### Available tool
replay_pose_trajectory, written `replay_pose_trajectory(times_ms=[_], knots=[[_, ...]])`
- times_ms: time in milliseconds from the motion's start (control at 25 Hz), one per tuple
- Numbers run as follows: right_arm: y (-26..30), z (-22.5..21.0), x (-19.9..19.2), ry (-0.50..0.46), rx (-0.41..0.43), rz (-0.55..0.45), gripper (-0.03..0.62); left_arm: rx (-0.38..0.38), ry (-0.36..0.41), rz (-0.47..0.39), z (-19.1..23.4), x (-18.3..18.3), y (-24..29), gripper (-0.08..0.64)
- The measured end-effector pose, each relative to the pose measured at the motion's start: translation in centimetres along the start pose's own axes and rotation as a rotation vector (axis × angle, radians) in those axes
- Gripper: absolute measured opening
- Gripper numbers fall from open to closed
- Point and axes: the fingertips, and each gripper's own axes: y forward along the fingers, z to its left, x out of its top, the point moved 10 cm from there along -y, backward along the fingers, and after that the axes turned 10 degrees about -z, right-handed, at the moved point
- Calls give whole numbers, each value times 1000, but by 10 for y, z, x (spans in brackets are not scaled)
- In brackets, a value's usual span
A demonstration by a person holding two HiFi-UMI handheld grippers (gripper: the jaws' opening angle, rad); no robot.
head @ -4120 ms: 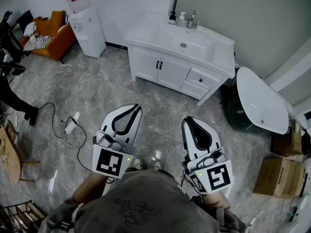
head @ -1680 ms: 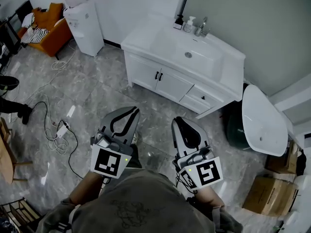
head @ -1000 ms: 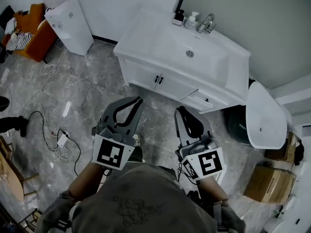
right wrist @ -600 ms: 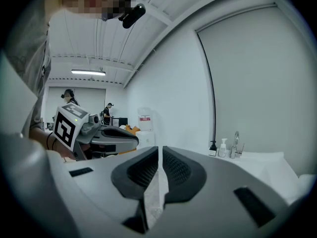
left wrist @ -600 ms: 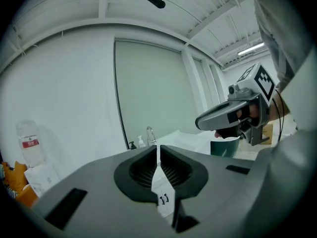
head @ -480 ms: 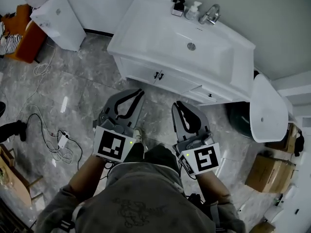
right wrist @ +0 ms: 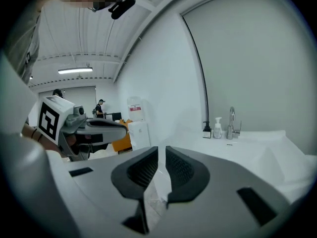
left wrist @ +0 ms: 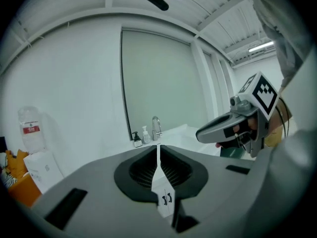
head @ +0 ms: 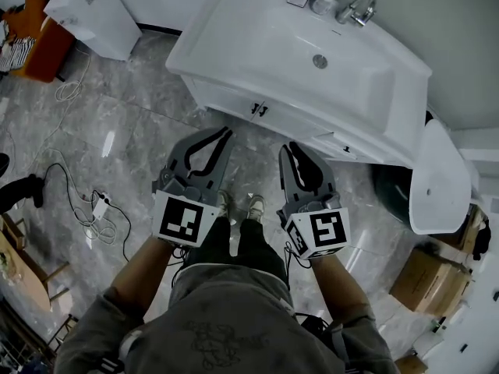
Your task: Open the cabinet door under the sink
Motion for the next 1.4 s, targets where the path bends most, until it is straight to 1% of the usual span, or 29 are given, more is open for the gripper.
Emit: replay_pose_trajectory(times_ms=[80,160,240,400,560,800,960,1080,1240,1400], knots=[[11,-11,-17,6,-12,25,43,24,-3,-10,1,-11,9,32],[21,-20,-35,13,-22,49,43,31,2,5,1,-23,18,32],[31,-29,-51,21,-25,77,44,31,8,22,0,-36,27,32],[54,-42,-82,11,-2,141,55,23,13,39,-1,-68,47,28],[72,-53,-116,11,-9,179,63,21,16,70,-2,-98,61,28],[97,-69,-176,30,-52,227,75,11,-7,111,-2,-144,80,28],[113,-74,-218,28,-75,265,75,24,-17,121,-1,-173,89,28],[125,-79,-245,32,-81,281,78,33,-28,146,0,-198,94,28],[141,-91,-280,54,-105,295,78,28,-41,167,-2,-231,100,28],[155,-103,-312,91,-152,313,78,23,-52,181,-4,-263,103,28]])
